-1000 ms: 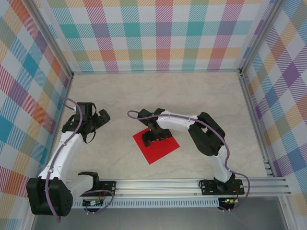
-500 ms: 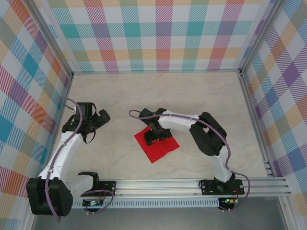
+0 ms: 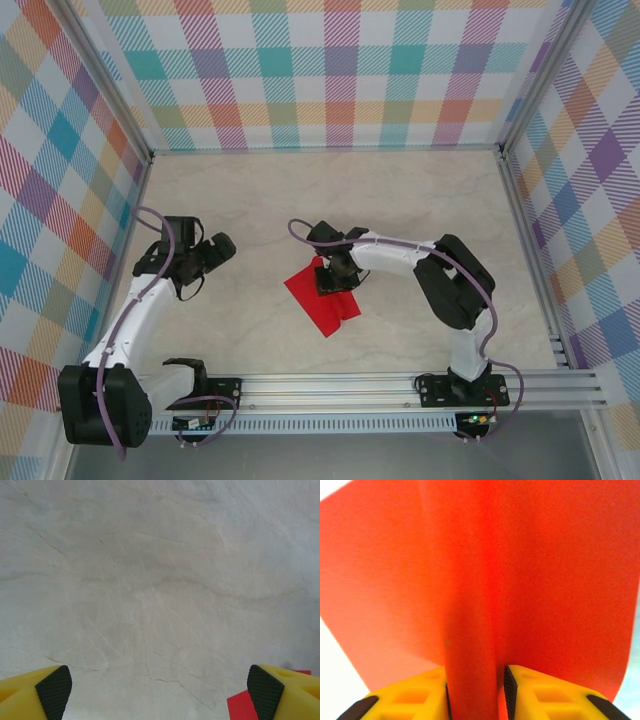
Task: Fold a paper plane with a square sheet of paper (pick it up from the middle)
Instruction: First fold in half a square sheet of paper at the center of the table.
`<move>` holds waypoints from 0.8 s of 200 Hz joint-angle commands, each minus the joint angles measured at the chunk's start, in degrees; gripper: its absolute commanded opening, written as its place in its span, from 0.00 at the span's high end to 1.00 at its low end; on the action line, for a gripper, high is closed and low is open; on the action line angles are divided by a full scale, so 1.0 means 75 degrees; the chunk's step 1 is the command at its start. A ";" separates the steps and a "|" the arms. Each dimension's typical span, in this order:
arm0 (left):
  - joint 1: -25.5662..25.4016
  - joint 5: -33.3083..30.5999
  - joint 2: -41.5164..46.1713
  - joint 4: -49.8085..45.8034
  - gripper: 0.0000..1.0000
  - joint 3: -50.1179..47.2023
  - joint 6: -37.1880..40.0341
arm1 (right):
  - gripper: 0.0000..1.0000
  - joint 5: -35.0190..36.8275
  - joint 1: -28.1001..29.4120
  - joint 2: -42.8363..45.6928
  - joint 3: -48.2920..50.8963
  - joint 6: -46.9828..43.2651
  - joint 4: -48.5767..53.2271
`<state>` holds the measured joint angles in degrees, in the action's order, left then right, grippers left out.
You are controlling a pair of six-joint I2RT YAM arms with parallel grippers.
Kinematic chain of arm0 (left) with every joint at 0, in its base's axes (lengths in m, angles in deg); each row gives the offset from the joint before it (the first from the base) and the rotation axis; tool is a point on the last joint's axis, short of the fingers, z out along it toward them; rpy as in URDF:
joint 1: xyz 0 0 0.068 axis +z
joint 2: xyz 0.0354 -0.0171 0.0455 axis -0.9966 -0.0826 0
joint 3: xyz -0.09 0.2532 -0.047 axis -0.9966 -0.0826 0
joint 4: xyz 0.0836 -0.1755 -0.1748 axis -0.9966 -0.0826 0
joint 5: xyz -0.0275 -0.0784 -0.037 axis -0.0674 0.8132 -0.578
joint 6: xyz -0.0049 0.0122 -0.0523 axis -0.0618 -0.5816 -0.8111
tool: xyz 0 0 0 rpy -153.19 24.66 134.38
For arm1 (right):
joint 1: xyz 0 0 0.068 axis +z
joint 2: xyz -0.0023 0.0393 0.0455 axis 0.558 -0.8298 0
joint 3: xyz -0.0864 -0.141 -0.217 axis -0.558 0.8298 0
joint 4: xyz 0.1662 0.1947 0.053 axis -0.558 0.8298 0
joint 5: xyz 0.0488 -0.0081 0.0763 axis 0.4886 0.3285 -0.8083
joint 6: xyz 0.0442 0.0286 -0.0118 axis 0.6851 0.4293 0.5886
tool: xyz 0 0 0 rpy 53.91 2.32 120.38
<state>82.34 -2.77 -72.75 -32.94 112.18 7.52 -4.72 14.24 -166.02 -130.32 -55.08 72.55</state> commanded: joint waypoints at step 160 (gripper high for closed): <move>-0.2687 0.1390 -0.1031 0.3276 0.17 -0.1312 -0.1929 | 0.64 -0.1416 -0.1189 0.1052 0.1696 0.1283 -0.2464</move>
<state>64.11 10.02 -79.14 -11.09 102.83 -5.27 -20.87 5.22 -156.82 -116.90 -44.59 50.10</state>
